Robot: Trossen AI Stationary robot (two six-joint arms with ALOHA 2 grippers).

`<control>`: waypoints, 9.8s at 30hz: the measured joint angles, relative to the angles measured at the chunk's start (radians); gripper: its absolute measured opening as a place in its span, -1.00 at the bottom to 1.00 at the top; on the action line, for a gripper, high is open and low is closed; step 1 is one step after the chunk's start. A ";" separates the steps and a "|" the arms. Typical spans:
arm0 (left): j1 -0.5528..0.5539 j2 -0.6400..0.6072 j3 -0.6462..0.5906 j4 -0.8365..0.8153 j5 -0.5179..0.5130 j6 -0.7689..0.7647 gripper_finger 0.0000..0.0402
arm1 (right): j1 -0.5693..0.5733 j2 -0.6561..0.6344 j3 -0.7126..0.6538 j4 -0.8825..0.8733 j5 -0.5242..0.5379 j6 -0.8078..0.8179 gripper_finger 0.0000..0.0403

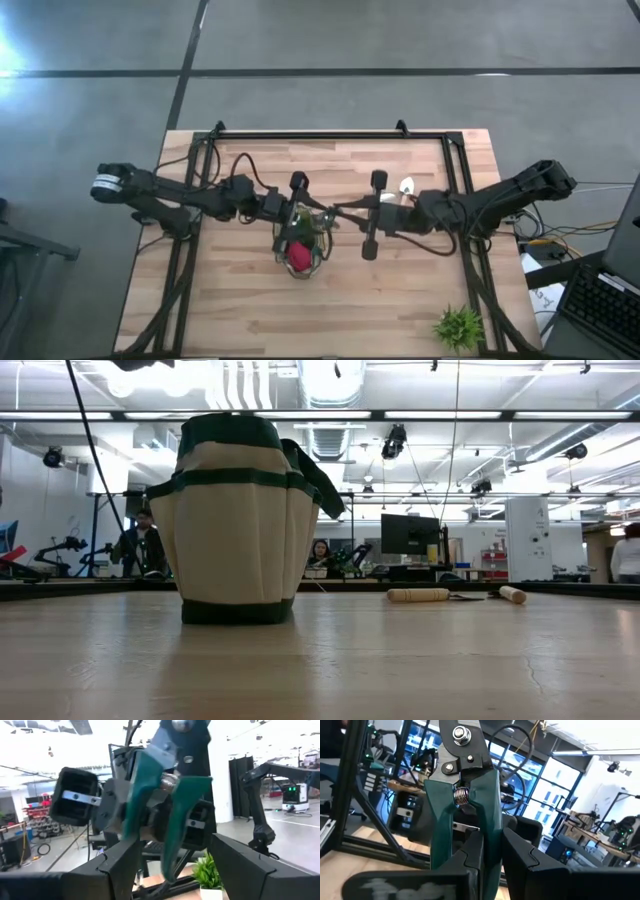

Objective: Pick & Place Garden tools in Gardening bag
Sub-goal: Put the green shear scissors into the gardening bag

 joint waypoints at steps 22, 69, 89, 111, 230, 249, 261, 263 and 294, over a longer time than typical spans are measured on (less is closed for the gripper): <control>0.052 -0.016 0.033 -0.191 0.077 -0.131 0.22 | 0.044 -0.011 0.222 -0.646 0.150 -0.296 -0.83; 0.125 0.092 0.102 0.013 0.296 0.122 0.22 | 0.079 0.098 0.348 -0.516 0.357 -0.040 -0.83; 0.126 0.134 0.141 0.025 0.295 0.120 -0.73 | 0.063 0.100 0.347 -0.521 0.327 -0.002 -0.83; 0.129 0.075 0.147 -0.265 0.266 0.173 -0.74 | 0.154 -0.003 0.350 -0.664 0.534 0.084 0.10; -0.299 0.135 0.384 -1.579 -1.536 1.175 -0.74 | -0.116 -0.008 0.041 -0.365 -0.332 0.547 0.01; -0.292 0.134 0.419 -1.531 -1.492 1.262 -0.74 | -0.243 0.239 0.226 -0.304 -0.272 0.606 -0.01; -0.291 0.134 0.416 -1.532 -1.491 1.260 -0.74 | -0.249 0.349 0.367 -0.405 -0.282 0.601 -0.21; -0.291 0.134 0.416 -1.527 -1.495 1.260 -0.74 | -0.252 0.345 0.367 -0.405 -0.284 0.599 -0.30; -0.290 0.025 0.414 -1.553 -1.538 0.719 0.03 | -0.250 0.220 0.359 -0.577 -0.279 0.510 -0.71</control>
